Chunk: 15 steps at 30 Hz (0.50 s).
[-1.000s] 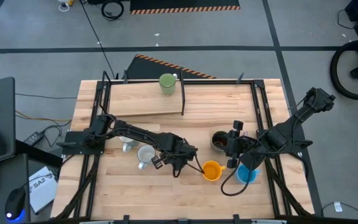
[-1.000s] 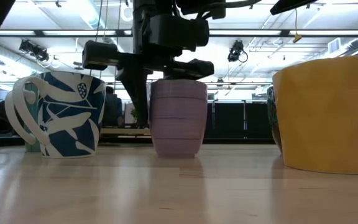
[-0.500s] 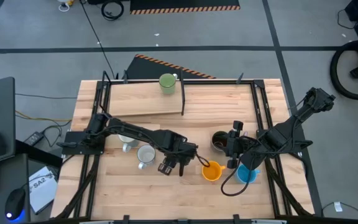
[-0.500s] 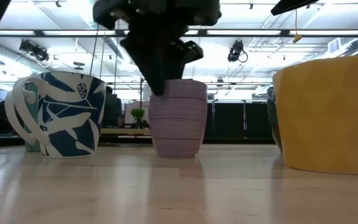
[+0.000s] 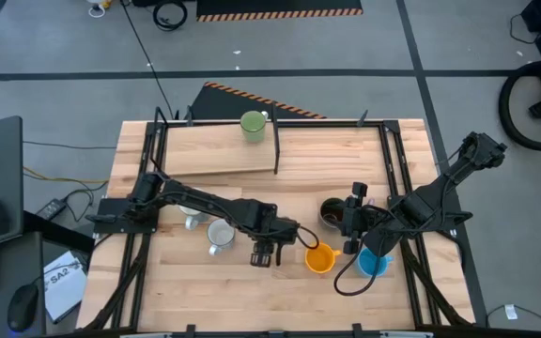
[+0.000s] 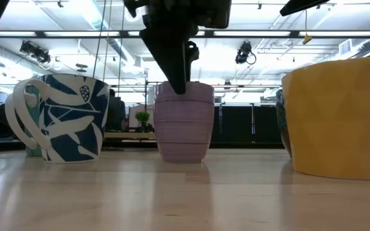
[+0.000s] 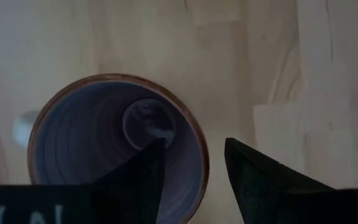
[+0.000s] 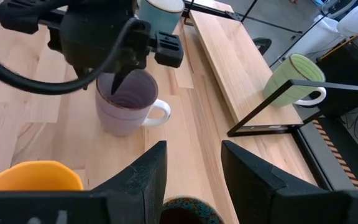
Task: Place coffee mugs
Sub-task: Put the purple patterned mug on the shelf
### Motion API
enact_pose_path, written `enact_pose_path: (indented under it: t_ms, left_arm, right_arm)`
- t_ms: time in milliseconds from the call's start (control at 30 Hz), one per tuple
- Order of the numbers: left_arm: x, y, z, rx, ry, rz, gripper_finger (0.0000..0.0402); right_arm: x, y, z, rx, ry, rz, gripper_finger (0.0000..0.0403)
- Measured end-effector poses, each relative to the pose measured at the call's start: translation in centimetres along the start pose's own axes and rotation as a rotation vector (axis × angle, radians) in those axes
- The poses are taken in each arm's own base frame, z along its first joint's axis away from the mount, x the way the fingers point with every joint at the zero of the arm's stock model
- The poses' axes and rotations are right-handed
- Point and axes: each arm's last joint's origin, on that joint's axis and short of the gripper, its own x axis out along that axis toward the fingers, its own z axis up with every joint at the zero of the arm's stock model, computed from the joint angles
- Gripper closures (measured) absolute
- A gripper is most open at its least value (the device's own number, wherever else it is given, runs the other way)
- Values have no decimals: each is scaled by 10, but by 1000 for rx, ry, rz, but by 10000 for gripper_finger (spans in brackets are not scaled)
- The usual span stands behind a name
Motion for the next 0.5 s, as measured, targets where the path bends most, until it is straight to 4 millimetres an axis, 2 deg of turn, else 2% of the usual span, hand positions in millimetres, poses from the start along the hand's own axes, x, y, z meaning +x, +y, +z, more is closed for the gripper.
enact_pose_path:
  t_ms: [200,333,500]
  left_arm:
    - [6,-2,1,-61,1,48,231]
    - [15,-7,2,-44,3,60,242]
    - [14,-7,2,-25,-4,80,258]
  right_arm:
    - [0,0,0,2,-2,0,245]
    - [0,0,1,3,-4,1,245]
    - [0,0,1,-5,-9,2,245]
